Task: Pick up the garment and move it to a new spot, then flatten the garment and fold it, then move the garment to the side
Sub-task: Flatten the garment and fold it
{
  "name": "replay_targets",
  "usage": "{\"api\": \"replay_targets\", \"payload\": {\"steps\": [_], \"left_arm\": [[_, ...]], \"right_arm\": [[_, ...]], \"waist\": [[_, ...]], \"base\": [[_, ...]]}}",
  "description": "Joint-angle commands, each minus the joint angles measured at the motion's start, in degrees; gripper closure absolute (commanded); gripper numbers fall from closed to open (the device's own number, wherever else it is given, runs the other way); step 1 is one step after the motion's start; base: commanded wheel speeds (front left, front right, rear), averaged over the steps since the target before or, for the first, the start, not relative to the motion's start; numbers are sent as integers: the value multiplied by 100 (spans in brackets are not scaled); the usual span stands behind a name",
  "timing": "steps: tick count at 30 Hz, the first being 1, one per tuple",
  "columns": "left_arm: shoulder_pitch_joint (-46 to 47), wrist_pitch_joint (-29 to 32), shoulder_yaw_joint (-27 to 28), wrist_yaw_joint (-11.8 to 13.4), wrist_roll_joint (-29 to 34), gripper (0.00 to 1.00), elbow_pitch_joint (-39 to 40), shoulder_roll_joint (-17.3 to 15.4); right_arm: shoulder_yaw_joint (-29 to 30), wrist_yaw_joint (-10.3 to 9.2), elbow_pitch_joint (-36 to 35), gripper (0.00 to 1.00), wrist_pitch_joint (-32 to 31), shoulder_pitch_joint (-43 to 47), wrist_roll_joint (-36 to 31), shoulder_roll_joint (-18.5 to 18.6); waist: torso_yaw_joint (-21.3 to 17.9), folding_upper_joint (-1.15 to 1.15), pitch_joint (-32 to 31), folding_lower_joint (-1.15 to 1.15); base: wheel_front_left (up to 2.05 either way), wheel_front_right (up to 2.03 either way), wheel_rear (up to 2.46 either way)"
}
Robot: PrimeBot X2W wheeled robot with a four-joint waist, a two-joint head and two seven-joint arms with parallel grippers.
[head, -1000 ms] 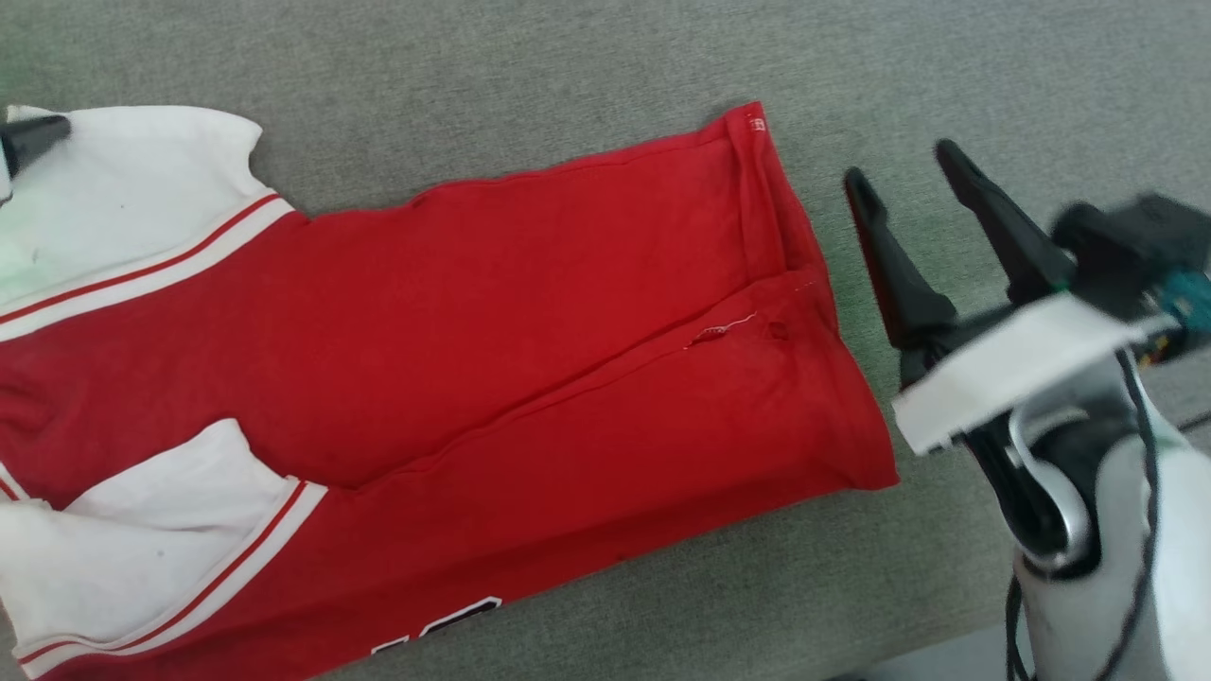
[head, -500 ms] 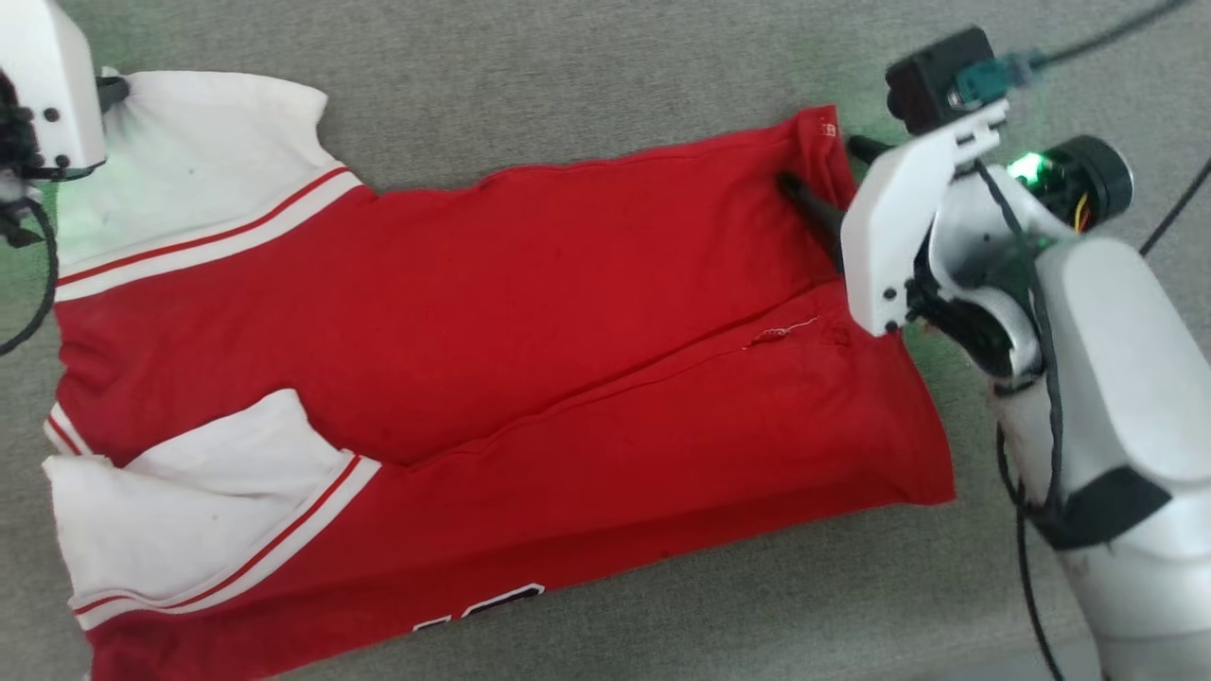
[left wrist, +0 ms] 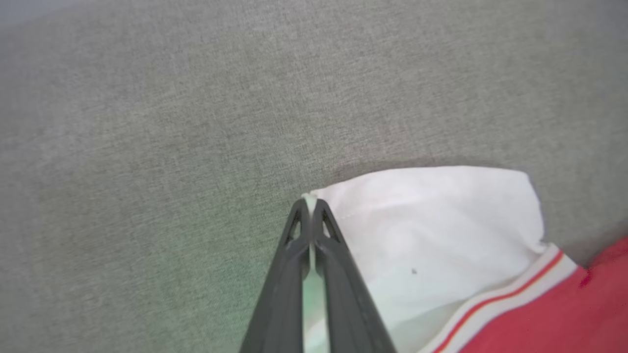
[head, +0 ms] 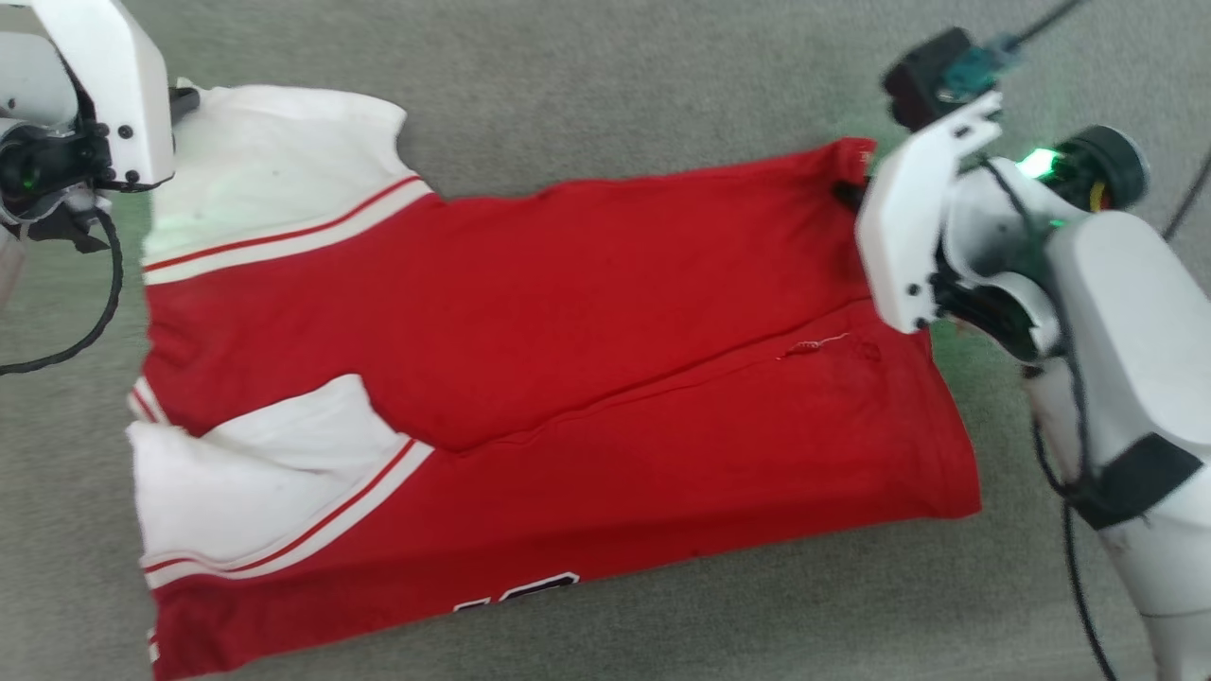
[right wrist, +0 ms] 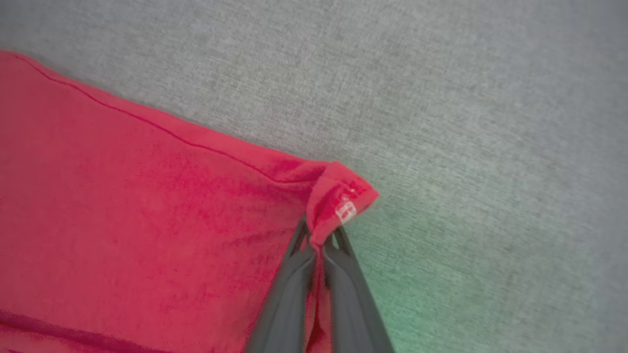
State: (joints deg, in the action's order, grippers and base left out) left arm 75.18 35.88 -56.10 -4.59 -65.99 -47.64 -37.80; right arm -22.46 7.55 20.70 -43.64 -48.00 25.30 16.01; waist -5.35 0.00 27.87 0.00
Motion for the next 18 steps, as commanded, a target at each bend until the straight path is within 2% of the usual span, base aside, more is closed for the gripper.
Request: {"api": "replay_targets", "payload": {"steps": [1,6,10,14,18], "left_arm": [[18,6,10,-38,10,100,51,18],[-112,149,-2,-28,-97,100,307,-6],[-268,289,4,78,-192,100,683,-124],[-410,445,0,254,-280,100,1124,-240],[-680,640,-2,600,-400,100,1951,-508]], "right_arm": [[33,-12,-49,100,76,101,2,76],[162,-12,-310,100,299,397,26,324],[318,-12,-562,100,407,661,-9,462],[439,-12,-789,100,448,898,-38,564],[580,-12,-1161,100,476,1286,-11,717]], "waist": [[139,0,-174,0],[338,0,-514,0],[479,0,-778,0],[577,0,-940,0],[699,0,-1115,0]], "base": [[0,0,0],[0,0,0],[0,0,0],[0,0,0],[0,0,0]]}}
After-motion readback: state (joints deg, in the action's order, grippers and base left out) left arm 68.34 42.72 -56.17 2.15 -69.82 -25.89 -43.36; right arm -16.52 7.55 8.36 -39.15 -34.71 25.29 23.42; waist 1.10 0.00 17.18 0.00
